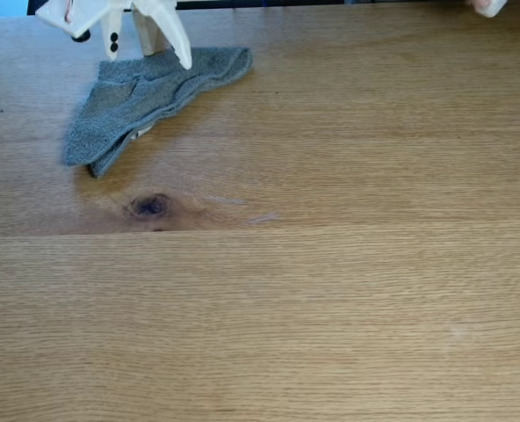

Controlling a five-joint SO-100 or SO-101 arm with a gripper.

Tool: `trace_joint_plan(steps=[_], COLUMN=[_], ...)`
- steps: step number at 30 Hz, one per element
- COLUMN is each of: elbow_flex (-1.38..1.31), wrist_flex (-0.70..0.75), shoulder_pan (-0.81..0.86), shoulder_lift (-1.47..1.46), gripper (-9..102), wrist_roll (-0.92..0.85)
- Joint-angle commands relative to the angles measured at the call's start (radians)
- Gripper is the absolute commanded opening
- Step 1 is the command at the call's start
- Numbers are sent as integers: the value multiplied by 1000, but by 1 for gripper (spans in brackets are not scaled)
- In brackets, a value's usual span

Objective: Clean the area in front of the robot

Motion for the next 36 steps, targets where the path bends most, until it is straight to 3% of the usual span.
trace_joint_plan(steps=[1,8,13,21,25,36], elbow_flex=[-97,-114,-114,-98,-97,-97], wrist_flex=[-118,-403,-488,-390,-268,28], shoulder_pan=[58,101,123,106,80,-84], shoulder_lift=[-149,-428,-543,-541,-479,-91], gripper=[52,47,32,8,0,0], wrist_roll=[-167,-385,-480,-466,-419,-272])
